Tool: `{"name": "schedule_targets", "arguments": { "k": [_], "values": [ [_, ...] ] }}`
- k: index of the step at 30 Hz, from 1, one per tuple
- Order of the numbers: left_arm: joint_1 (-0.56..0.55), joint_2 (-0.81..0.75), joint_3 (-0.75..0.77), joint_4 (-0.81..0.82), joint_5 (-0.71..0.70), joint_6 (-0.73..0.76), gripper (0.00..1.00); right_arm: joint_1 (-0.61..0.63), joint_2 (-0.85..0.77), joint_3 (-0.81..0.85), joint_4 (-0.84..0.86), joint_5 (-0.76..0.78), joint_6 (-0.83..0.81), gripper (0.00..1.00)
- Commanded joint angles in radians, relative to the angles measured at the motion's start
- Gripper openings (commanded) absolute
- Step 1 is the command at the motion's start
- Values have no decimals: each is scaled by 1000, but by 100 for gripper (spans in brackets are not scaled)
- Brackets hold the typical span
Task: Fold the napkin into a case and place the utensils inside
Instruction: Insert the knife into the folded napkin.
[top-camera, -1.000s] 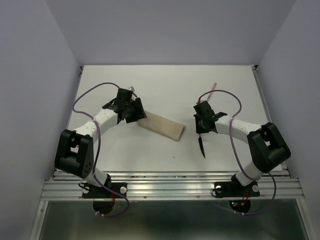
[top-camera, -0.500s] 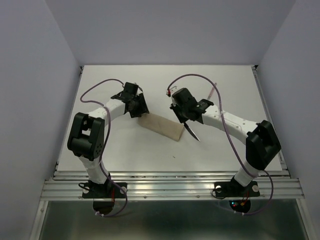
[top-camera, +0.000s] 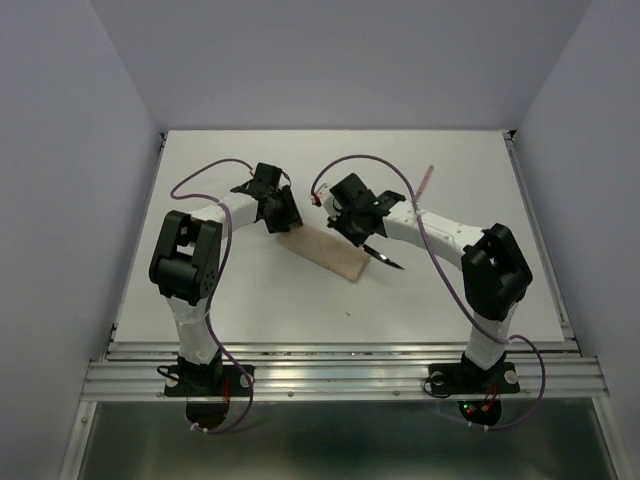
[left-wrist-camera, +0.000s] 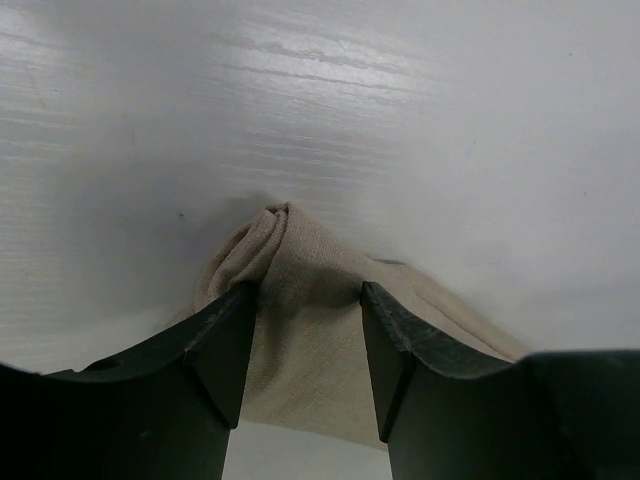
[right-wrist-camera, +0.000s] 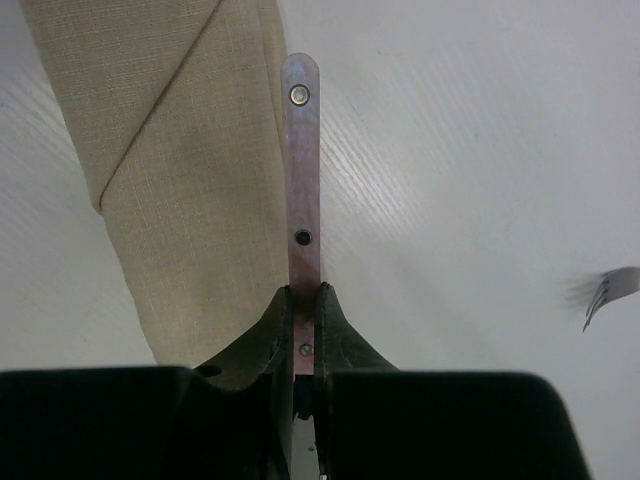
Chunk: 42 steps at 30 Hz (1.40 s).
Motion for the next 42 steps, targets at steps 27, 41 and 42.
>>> {"name": "schedule_targets", "arguments": {
  "k": [27, 41, 42],
  "values": [
    [140, -143, -38, -25, 70, 19, 57, 49, 169, 97, 35, -98, -98, 1],
    [143, -8, -42, 18, 116, 2, 57, 58, 232, 194, 53, -111, -121, 1],
    [142, -5, -41, 18, 117, 2, 57, 58, 238, 211, 51, -112, -125, 1]
  ]
}}
